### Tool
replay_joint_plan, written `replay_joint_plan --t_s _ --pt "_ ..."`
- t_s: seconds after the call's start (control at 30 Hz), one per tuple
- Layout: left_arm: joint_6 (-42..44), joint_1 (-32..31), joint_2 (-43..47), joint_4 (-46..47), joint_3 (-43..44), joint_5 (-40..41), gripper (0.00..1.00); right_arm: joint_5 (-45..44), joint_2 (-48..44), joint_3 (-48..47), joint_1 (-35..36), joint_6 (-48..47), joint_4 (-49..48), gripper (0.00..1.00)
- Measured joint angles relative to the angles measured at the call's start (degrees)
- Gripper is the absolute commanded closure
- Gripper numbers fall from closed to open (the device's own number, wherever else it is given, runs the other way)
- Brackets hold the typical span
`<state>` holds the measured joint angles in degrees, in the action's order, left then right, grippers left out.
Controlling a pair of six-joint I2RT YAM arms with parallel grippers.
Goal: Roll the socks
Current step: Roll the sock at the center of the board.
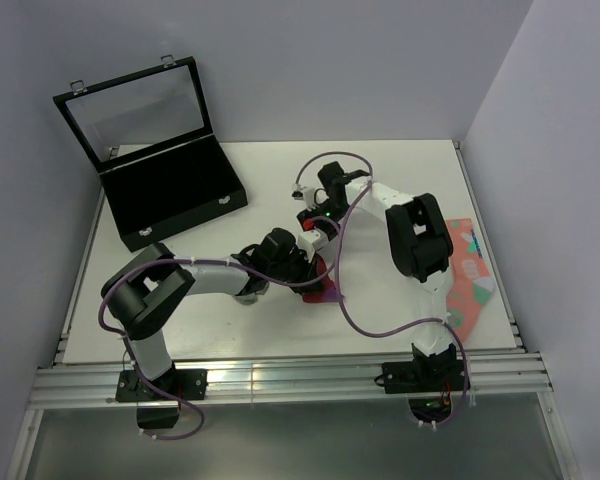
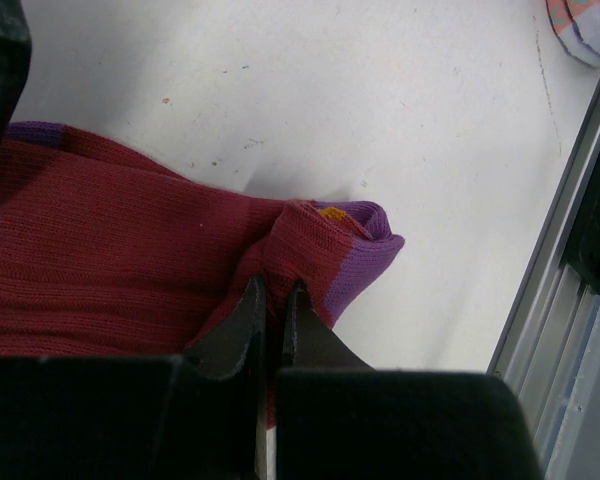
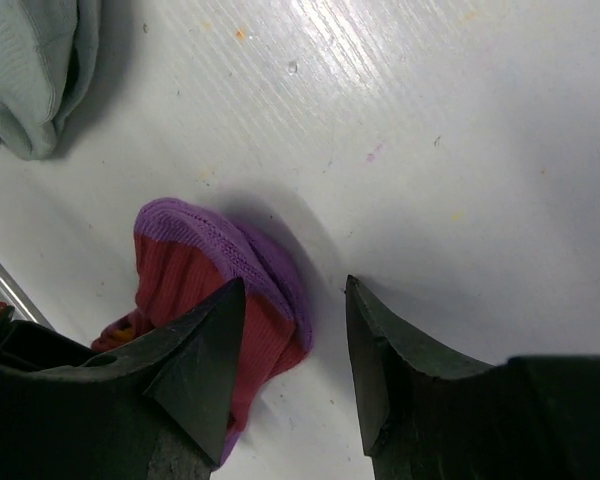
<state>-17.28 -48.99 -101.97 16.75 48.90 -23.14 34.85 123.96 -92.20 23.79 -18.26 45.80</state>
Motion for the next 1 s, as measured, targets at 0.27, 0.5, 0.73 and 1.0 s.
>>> replay_joint_plan --t_s 0.27,0.5,0.73,1.0 --pt "-0.1 0.1 -0.2 0.2 0.0 -0.7 0.99 -2.3 0.0 1.5 0.2 2.6 -2.4 0.87" --pt "-0.9 0.3 -0.8 0.8 0.0 -2.9 1.0 -2.4 -1.4 3.9 -0.5 3.3 -3.6 0.87" --pt "-2.1 0.6 -1.8 0.1 1.0 -5.7 1.0 -2.0 -2.1 5.2 -3.6 3.6 -3.3 0.87" --pt "-4.9 0.8 -5.5 -1.6 4.8 -9.9 1.0 -1.2 -2.3 5.7 -5.4 3.4 -2.6 0.87"
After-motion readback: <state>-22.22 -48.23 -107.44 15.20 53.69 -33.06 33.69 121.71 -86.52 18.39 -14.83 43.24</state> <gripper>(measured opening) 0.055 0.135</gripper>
